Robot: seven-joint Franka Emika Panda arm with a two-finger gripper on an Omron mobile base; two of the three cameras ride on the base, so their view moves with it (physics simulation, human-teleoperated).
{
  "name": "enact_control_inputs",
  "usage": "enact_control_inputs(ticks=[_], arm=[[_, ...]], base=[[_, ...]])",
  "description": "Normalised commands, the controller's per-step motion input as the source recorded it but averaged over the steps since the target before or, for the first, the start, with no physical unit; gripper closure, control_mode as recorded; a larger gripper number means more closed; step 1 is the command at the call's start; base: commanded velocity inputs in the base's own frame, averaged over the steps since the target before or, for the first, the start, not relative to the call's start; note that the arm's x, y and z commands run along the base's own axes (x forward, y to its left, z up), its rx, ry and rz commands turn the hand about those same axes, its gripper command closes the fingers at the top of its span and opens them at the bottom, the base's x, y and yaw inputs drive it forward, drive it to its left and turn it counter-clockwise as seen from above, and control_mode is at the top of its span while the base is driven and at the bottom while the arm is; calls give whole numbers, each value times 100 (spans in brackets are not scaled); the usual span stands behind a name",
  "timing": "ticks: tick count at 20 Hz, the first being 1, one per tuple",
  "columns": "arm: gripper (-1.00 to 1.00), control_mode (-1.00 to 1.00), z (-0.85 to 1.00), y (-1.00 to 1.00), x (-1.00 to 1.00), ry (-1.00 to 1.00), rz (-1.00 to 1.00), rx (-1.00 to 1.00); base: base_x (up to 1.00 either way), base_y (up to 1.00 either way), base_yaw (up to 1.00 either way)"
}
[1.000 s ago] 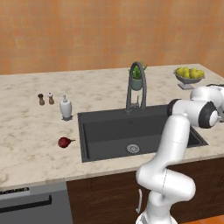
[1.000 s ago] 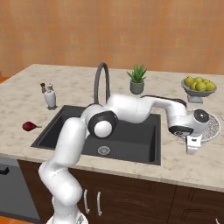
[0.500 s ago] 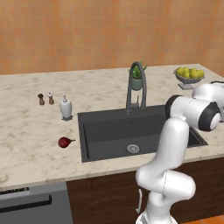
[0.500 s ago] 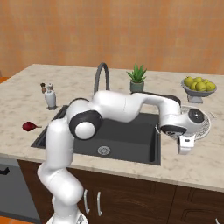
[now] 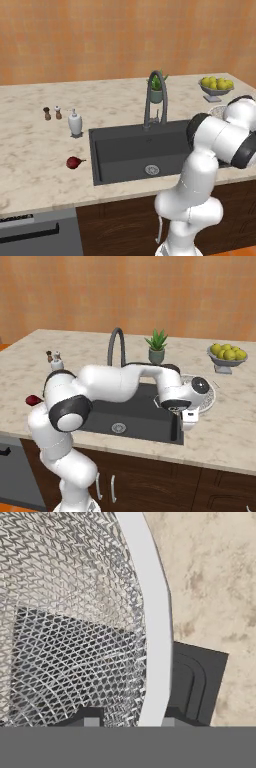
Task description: Put the colander in the sink, put the pear in the colander, and turn on the sink faucet and pour water over the colander.
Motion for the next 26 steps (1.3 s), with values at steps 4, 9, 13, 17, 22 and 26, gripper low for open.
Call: enact_control_inputs(ticks=[4,9,13,17,22,26], arm=[[100,-100,18,98,0,25,14,5],[100,-100,2,75,-1,19,14,11],[100,-100,-2,53,0,21,9,15],[100,-100,-5,34,-1,13,13,31],[100,-100,-3,38,-1,-2,12,24],[100,-100,-4,47,0,-12,2,-4]], base=[[0,0,0],[0,0,0],[0,0,0],[0,0,0],[0,0,0],[0,0,0]])
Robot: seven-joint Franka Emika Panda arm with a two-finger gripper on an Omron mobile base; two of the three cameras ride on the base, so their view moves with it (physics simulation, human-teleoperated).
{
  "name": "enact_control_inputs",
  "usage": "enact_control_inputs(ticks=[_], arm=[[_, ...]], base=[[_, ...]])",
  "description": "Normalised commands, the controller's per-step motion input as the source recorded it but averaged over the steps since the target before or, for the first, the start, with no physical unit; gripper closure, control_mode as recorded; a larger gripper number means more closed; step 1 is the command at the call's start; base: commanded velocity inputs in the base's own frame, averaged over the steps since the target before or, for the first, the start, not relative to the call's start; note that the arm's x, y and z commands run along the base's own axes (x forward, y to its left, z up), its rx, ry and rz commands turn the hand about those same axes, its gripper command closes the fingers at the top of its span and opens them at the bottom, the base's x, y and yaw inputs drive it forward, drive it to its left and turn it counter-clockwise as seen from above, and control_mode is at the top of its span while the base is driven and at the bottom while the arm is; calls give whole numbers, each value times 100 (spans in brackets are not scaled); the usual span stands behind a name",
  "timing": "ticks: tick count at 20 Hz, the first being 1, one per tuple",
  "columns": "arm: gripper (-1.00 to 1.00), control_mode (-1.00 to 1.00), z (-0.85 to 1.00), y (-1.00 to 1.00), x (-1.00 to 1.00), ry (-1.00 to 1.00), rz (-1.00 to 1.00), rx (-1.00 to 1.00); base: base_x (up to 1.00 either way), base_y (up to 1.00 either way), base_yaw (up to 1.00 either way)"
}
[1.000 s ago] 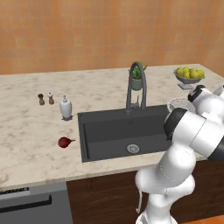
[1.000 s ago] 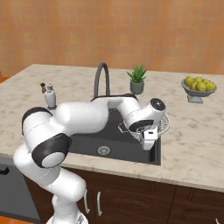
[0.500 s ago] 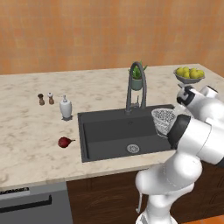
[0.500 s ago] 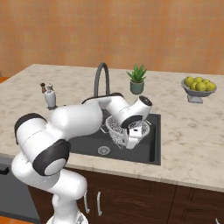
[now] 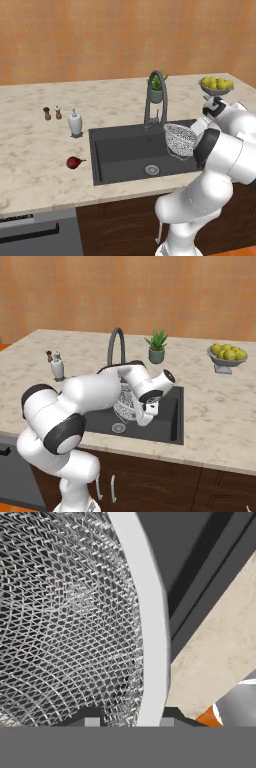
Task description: Put the colander in the sink, put the pear in the colander, and turn on the sink faucet and pour water over the colander.
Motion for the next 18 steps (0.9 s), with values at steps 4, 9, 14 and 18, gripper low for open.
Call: enact_control_inputs(ticks=[4,9,14,18], arm=[[100,-100,-29,45,0,3,0,-4],[100,-100,-36,15,3,0,0,6],[100,-100,-54,6,34,2,0,11],[100,-100,-37,18,36,0,-1,0]], base=[[0,0,0],[0,0,0],[0,0,0],[0,0,0]])
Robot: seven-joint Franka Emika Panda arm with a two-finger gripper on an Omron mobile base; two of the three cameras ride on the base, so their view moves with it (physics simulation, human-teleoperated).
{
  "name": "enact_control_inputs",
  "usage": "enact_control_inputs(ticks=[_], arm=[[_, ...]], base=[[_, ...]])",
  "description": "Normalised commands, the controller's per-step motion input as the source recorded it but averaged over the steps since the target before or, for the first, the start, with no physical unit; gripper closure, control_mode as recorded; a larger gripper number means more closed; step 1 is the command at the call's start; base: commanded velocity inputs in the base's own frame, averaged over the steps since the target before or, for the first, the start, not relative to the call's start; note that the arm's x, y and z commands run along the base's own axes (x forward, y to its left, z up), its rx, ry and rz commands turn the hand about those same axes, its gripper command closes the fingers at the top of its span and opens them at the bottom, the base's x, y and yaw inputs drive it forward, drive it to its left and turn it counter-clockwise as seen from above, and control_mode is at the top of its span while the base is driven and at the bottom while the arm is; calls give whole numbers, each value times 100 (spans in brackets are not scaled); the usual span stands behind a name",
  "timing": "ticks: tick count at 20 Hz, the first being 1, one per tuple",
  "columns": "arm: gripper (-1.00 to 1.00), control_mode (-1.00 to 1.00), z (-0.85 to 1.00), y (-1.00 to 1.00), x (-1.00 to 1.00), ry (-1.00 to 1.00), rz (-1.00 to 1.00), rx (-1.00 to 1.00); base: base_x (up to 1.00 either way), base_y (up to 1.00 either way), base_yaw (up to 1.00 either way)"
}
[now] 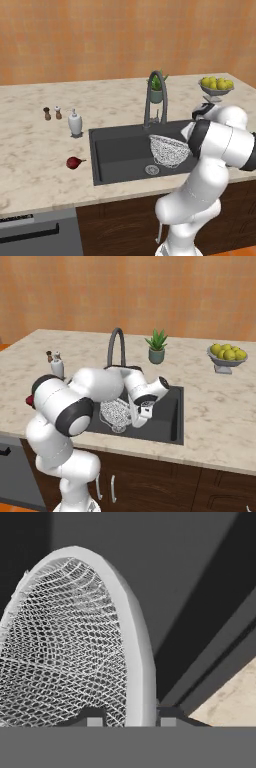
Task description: Put the colander in the sink, put the pear in the colander, and turn on the sink faucet and pour water over the colander.
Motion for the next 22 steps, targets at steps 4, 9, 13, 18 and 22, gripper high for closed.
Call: enact_control_inputs(ticks=[4,9,13,18,22], arm=[[100,-100,-39,19,32,0,-10,-5],[100,-100,-46,4,16,-1,-13,-6],[100,-100,-54,21,22,-8,-8,-9],[100,-100,-50,43,29,-11,-7,-10],[100,-100,-49,31,28,-9,-5,-9]], base=[[0,0,0],[0,0,0],[0,0,0],[0,0,0],[0,0,0]])
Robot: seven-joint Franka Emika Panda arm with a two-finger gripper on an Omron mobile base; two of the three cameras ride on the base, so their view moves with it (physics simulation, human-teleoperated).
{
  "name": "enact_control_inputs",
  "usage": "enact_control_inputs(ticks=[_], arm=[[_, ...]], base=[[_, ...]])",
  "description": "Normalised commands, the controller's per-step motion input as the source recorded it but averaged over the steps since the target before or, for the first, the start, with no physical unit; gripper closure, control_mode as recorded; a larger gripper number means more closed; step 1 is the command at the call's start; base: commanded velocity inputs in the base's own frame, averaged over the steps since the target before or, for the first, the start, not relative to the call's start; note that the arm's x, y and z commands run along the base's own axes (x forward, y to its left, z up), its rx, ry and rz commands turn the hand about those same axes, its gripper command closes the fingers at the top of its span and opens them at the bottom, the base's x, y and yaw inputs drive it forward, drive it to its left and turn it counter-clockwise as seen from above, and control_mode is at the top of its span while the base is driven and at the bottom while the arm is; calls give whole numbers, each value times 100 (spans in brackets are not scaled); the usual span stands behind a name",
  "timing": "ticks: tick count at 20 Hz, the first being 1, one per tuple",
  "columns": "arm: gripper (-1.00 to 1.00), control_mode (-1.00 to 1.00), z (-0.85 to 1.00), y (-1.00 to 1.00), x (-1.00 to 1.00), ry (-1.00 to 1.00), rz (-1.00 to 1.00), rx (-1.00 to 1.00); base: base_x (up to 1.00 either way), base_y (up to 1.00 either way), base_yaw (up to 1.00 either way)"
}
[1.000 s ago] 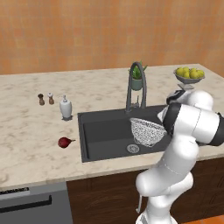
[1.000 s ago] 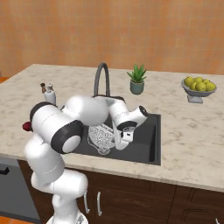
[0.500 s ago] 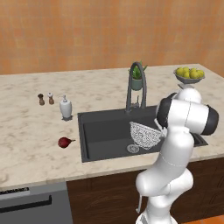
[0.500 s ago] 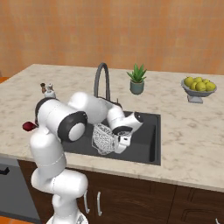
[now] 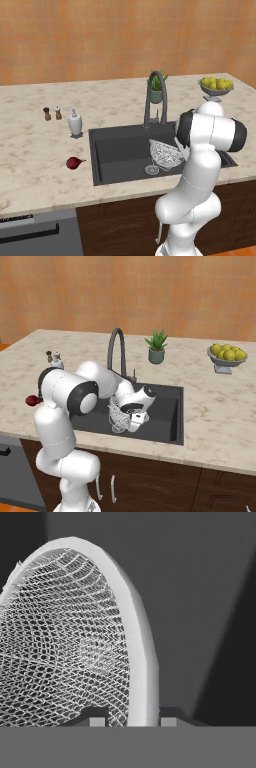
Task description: Put the colander in the sink, put the pear in the colander, and turn on the sink faucet and pour water over the colander.
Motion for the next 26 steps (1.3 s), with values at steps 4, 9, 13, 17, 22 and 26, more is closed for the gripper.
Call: enact_control_inputs(ticks=[4,9,13,17,22,26], arm=[[100,-100,-58,46,23,-6,-2,-11],[100,-100,-46,22,1,-2,29,-1],[100,-100,-41,8,12,-6,24,1],[100,-100,-54,39,3,-3,8,0],[-100,-100,-35,47,0,-1,8,0],[-100,-100,5,19,-10,-4,3,0]], base=[[0,0,0],[0,0,0],[0,0,0],[0,0,0],[0,0,0],[0,0,0]])
